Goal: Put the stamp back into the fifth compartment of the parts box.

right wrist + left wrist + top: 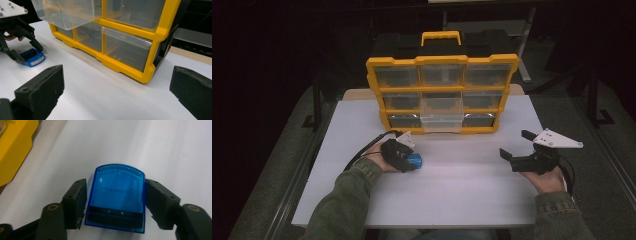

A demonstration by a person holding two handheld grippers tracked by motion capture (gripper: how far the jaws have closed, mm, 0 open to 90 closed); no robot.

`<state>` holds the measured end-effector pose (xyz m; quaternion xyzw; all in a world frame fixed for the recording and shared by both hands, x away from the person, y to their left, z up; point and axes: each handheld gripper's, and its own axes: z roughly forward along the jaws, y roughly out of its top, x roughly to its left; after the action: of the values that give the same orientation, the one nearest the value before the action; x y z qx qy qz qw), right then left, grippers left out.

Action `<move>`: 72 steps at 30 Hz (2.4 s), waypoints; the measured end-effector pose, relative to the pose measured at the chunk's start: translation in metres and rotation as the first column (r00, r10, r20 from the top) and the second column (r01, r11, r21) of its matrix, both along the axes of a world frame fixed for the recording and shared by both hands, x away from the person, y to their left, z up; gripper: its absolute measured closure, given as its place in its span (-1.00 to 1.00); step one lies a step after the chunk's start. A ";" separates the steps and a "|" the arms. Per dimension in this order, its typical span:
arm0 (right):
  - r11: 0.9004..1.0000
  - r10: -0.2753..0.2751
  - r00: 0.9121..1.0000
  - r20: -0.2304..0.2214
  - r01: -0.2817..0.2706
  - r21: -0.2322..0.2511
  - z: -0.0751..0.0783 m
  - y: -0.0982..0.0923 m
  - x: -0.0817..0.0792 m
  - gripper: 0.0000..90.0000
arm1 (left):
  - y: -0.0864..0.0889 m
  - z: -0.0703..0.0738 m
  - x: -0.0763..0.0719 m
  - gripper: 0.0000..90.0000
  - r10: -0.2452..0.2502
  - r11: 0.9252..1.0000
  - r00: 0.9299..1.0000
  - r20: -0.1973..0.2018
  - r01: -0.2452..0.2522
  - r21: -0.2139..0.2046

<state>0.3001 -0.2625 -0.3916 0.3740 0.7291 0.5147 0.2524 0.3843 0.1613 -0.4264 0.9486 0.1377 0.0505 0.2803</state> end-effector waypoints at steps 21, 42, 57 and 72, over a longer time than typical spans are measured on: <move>1.000 -0.004 1.000 -0.005 0.004 0.001 0.000 -0.001 0.000 -1.00 | 0.011 0.026 -0.003 -0.08 -0.024 1.000 0.999 0.041 0.023 0.013; 1.000 -0.005 1.000 -0.006 0.005 -0.006 -0.001 0.000 0.000 -1.00 | 0.031 0.073 -0.009 -0.07 -0.016 0.999 0.999 0.045 0.014 0.034; 1.000 -0.009 1.000 -0.003 0.009 -0.001 -0.001 0.000 -0.001 -1.00 | 0.041 0.107 -0.010 -0.07 -0.001 1.000 0.999 0.047 0.001 -0.006; 1.000 -0.014 1.000 -0.006 0.014 0.003 -0.001 -0.001 -0.002 -1.00 | 0.051 0.147 -0.014 -0.07 0.017 0.996 0.996 0.092 -0.010 -0.086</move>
<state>0.2982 -0.2635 -0.3926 0.3807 0.7264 0.5131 0.2532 0.3704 0.2119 -0.2798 0.9314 0.1331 0.0902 0.3264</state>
